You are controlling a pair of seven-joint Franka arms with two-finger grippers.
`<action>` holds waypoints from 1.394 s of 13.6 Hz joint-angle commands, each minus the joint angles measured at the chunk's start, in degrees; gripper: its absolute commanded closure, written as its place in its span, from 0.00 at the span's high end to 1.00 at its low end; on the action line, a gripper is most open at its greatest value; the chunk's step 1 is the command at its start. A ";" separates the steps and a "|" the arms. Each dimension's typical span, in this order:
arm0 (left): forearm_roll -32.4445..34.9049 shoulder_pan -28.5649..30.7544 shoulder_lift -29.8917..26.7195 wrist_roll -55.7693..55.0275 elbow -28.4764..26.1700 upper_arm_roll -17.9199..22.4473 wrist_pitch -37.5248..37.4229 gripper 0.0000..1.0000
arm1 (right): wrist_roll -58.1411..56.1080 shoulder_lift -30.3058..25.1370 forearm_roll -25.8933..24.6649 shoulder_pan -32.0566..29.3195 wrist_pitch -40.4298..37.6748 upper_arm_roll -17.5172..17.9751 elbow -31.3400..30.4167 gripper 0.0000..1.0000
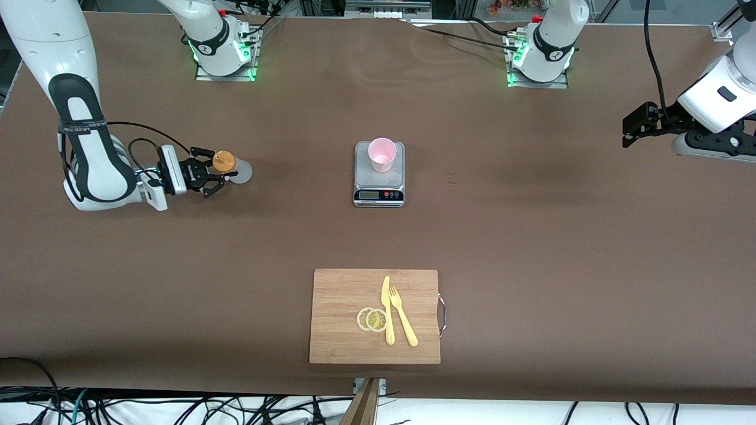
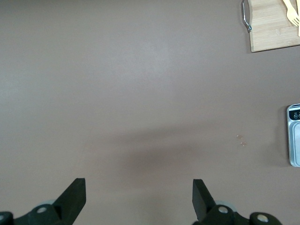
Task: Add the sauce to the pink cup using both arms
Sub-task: 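Carry the bottle back with the right gripper and lower it to the table, then open the right gripper and pull it away from the bottle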
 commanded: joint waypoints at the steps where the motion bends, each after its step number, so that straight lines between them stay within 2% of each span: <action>1: 0.29 0.28 0.76 -0.33 1.70 -0.30 -1.14 1.00 | -1.59 0.12 1.29 -1.63 -0.12 0.93 0.00 0.51; 3: 0.29 0.28 0.85 -0.33 1.70 -0.30 -1.14 1.00 | -1.94 0.39 1.29 -1.81 -0.20 0.93 0.18 0.60; 4: 0.29 0.28 0.85 -0.33 1.70 -0.30 -1.14 1.00 | -2.29 0.39 1.20 -1.90 -0.29 0.93 0.44 0.68; 6: 0.29 0.28 0.85 -0.42 1.70 -0.30 -1.14 1.00 | -2.30 0.22 1.12 -1.99 -0.73 0.93 1.14 0.98; 10: 0.29 0.28 0.85 -0.42 1.70 -0.30 -1.14 1.00 | -2.30 -1.80 -1.07 -2.60 -0.99 0.67 2.99 0.99; 14: 0.29 0.28 0.85 -0.25 1.70 -0.30 -1.14 1.00 | -2.30 -4.26 -8.01 -4.71 -1.08 0.58 4.92 0.99; 17: 0.38 0.28 0.94 -0.16 1.70 -0.30 -1.14 1.00 | -2.47 -4.97 -10.30 -5.94 -2.66 0.49 5.27 0.99; 19: 0.38 0.28 0.94 -0.25 1.70 -0.30 -1.14 1.00 | -1.77 -6.63 -13.63 -6.55 -3.19 0.41 7.55 0.99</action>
